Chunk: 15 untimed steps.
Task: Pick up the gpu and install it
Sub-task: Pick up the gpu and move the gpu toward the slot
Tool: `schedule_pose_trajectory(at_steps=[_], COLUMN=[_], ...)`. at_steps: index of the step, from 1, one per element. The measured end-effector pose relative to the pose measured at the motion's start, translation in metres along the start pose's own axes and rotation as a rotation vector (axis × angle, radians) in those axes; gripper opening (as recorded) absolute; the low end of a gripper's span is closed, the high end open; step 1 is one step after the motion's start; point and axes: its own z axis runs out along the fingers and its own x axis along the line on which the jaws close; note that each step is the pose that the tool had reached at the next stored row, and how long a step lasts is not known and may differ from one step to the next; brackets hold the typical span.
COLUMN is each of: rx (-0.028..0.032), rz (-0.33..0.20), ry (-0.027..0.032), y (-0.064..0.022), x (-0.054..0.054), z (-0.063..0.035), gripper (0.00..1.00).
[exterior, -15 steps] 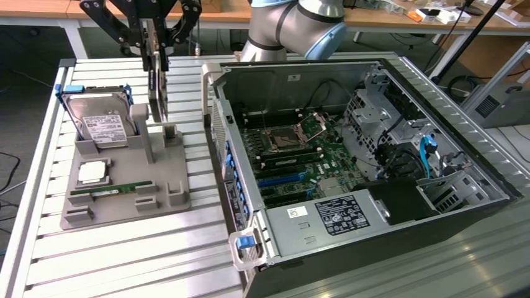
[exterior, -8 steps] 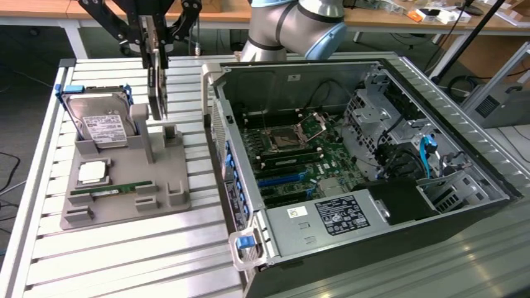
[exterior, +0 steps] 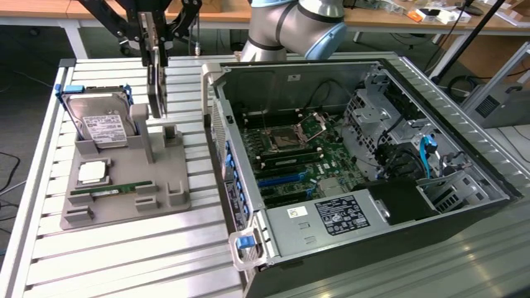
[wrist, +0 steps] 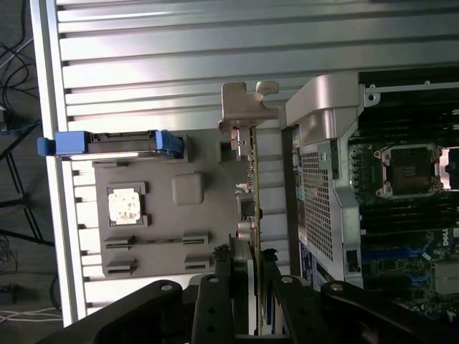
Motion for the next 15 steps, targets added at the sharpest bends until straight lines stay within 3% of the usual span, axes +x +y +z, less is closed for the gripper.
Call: schedule_pose_trajectory(at_steps=[15], rx=[0.0], rz=[0.0], ry=[0.0], y=[0.0002], x=[-0.0002], z=[-0.0077], gripper=[0.27])
